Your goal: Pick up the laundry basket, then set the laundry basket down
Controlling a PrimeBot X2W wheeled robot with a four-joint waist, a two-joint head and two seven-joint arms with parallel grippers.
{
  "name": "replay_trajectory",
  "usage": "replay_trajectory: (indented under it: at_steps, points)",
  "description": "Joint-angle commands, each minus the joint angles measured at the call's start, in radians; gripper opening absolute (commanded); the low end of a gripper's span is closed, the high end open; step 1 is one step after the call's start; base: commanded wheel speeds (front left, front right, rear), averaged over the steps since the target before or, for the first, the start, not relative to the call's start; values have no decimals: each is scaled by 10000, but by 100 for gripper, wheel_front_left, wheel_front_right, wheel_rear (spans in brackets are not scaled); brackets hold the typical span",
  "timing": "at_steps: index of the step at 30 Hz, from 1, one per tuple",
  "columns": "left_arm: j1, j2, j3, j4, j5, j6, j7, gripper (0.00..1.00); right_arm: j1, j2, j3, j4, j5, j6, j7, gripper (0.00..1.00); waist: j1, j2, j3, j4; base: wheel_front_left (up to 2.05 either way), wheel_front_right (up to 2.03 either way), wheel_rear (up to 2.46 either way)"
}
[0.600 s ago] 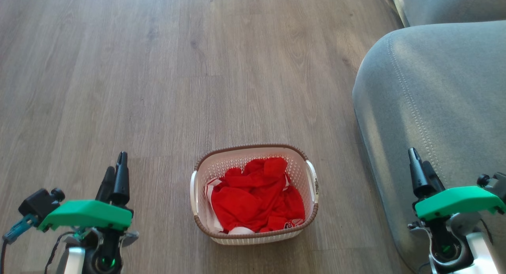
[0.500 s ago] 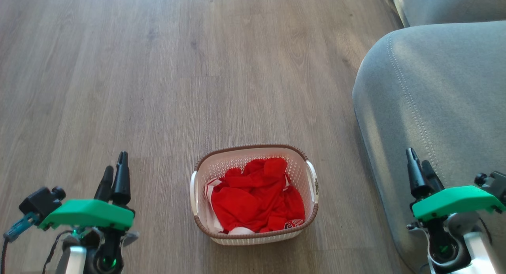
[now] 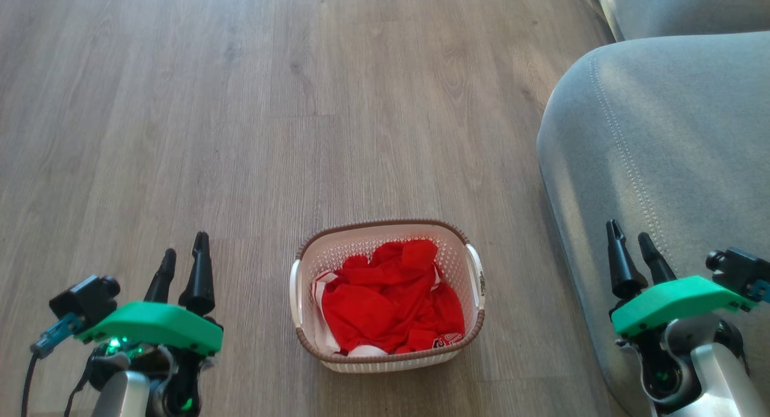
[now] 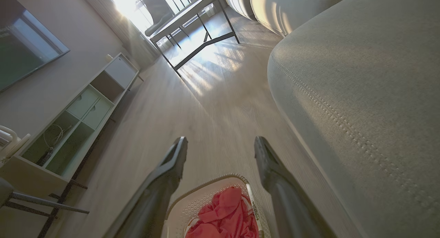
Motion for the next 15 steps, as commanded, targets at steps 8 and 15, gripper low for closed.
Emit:
replay_trajectory:
  at_steps: [8, 15]
  points:
    - [-553, 327, -72, -268, 1297, 138, -361, 100, -594, -397, 346, -82, -1148, -8, -355, 100, -1, -1, 1, 15, 0, 0, 0]
    - [-556, 416, -310, -119, 2138, 139, -566, 100, -661, -472, 588, 140, -1825, -9, -560, 100, -1, -1, -7, 8, 0, 0, 0]
